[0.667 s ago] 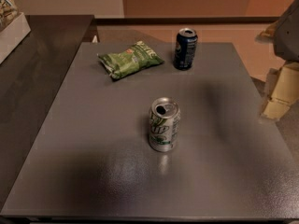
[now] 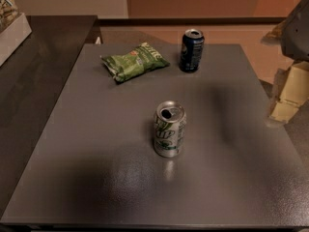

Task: Move 7up can near green jalapeno chip bag

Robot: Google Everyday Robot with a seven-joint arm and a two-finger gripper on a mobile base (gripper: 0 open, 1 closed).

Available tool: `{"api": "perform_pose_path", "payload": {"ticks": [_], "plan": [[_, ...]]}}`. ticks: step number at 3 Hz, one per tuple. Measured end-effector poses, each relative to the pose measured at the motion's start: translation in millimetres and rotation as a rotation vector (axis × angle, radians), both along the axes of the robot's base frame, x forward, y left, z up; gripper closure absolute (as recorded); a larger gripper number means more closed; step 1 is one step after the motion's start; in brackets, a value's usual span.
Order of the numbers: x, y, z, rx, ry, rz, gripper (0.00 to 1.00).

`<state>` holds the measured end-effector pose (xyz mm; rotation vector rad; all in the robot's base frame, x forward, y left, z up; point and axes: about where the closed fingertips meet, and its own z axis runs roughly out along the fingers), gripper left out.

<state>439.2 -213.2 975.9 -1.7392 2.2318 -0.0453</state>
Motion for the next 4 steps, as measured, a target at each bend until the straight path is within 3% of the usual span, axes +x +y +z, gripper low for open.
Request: {"api": "perform_pose_path", "payload": {"ticks": [1, 4], "plan": [[-2, 21, -7, 0.067, 0.024, 0.042, 0.0], [-21, 131, -45, 0.274, 0.034, 0.211, 0.0]]}}
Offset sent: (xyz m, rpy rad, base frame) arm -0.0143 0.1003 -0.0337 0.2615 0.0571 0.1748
